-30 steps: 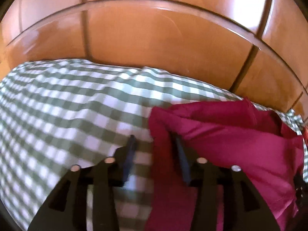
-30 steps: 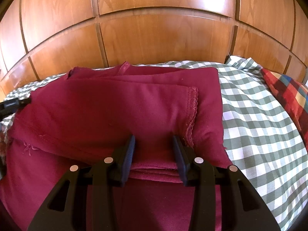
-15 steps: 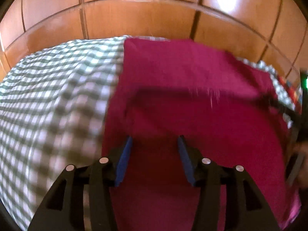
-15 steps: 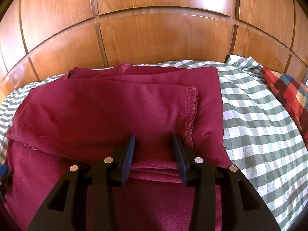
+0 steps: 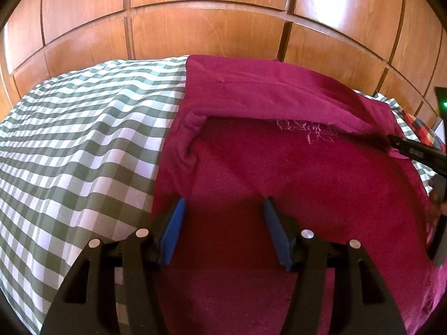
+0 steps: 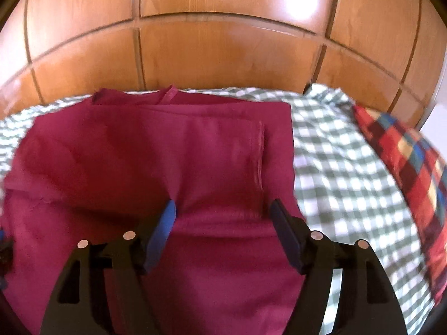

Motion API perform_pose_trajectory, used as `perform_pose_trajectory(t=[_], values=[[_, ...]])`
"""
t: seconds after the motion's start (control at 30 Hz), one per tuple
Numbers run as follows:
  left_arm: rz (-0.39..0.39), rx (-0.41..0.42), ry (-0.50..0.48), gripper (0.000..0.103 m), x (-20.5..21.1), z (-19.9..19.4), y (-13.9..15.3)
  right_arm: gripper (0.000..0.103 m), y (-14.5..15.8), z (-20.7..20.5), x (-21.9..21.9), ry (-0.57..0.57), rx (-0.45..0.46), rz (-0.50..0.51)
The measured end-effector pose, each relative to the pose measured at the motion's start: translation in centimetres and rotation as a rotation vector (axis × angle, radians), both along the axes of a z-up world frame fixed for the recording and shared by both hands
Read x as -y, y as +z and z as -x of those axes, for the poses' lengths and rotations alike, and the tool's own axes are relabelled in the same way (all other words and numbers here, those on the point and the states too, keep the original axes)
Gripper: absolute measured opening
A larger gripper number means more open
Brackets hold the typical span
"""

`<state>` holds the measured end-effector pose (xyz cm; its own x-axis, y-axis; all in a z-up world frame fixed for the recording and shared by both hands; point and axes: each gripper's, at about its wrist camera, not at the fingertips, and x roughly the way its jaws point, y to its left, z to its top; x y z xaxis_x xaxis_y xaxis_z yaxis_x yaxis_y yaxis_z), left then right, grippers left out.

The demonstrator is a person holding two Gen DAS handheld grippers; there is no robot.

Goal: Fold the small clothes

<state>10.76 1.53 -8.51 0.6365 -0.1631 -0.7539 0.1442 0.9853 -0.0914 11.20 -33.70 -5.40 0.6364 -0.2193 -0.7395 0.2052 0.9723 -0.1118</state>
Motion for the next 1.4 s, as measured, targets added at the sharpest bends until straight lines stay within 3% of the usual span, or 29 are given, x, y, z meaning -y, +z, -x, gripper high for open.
perform_pose_trajectory(t=[0.2, 0.4, 0.87, 1.0, 1.17, 1.3, 1.4], values=[[0.017, 0.002, -0.001, 0.059, -0.1, 0.0, 0.1, 0.070, -0.6, 6.0, 0.5, 0.029, -0.080, -0.057], [0.034, 0.003, 0.000, 0.060, -0.2, 0.2, 0.1, 0.082, -1.1, 11.3, 1.5, 0.027, -0.102, -0.064], [0.060, -0.016, -0.008, 0.063, -0.5, 0.5, 0.6, 0.082, -1.4, 17.5, 3.1, 0.024, -0.108, -0.209], [0.150, -0.042, -0.055, 0.062, -2.4, 3.0, 1.6, 0.082, -1.1, 18.8, 3.4, 0.055, -0.125, -0.272], [0.196, -0.054, -0.110, 0.059, -5.6, 7.0, 2.6, 0.082, -1.1, 20.6, 3.9, 0.088, -0.152, -0.365], [0.274, -0.105, -0.158, 0.052, -7.9, 10.2, 2.5, 0.067, -0.9, 22.2, 4.1, 0.104, -0.177, -0.443], [0.272, -0.126, -0.190, 0.043, -8.3, 12.3, 2.1, 0.059, -1.0, 23.5, 3.9, 0.125, -0.208, -0.476]])
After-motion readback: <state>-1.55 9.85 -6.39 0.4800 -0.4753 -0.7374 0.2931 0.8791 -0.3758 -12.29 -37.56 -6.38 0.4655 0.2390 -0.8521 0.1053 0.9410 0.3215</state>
